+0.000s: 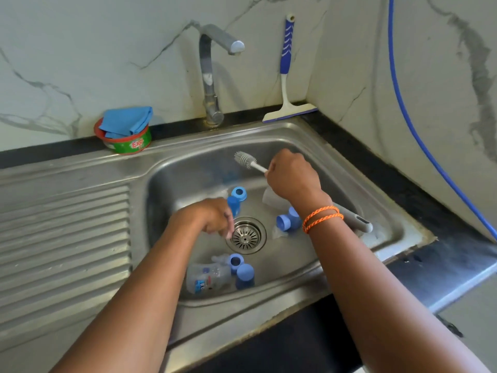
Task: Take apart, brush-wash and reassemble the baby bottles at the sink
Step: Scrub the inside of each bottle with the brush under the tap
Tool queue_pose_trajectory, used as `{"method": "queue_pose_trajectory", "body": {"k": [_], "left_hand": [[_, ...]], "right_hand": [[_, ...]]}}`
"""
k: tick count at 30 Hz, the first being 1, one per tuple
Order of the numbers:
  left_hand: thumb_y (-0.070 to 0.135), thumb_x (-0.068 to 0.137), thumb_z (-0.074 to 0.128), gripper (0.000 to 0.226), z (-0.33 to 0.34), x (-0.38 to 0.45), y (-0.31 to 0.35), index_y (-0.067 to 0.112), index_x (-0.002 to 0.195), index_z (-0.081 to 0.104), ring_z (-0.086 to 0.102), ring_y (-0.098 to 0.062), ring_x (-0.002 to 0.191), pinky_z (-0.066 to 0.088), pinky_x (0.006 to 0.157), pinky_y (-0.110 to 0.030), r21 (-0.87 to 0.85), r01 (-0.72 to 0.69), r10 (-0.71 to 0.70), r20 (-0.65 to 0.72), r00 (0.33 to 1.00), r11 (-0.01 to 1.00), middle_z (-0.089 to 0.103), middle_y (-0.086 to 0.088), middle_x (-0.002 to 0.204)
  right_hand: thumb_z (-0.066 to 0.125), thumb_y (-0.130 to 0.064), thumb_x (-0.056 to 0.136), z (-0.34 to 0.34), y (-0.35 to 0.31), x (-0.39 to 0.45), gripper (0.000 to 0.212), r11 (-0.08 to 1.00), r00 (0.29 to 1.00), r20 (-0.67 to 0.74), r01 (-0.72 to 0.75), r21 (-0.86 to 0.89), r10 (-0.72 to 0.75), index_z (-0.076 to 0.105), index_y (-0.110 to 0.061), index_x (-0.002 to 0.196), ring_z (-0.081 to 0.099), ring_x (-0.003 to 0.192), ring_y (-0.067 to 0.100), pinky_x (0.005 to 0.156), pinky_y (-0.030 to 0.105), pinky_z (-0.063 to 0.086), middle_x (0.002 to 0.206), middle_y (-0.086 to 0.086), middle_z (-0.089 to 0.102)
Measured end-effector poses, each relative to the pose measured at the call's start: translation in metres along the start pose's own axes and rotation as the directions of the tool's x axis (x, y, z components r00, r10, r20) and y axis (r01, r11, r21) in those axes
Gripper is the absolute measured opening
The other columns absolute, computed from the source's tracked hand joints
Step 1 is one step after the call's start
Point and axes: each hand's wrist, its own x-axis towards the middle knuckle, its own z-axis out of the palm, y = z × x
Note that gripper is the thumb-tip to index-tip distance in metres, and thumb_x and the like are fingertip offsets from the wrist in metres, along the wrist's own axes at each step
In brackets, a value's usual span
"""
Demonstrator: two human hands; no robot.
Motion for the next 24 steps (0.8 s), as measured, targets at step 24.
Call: {"method": "queue_pose_trajectory", "body": {"k": [24], "left_hand": [[0.052,0.022,0.105,0.108,0.028,-0.019,-0.016,0.007,0.116,0.075,0.078,-0.027,0.098,0.058,0.095,-0.042,0.276,0.391,-0.475,0.392,0.788,0.878,0.079,-0.006,0.110]], "right_hand": [[0.062,-0.020,0.100,0.025,0.017,-0.007,0.022,0.999,0.992,0.125,-0.019,-0.034,0.023,0.064,-0.011,0.120,0.064,0.097,0.035,0.085,0.045,0.056,0.112,0.013,0.063]]}}
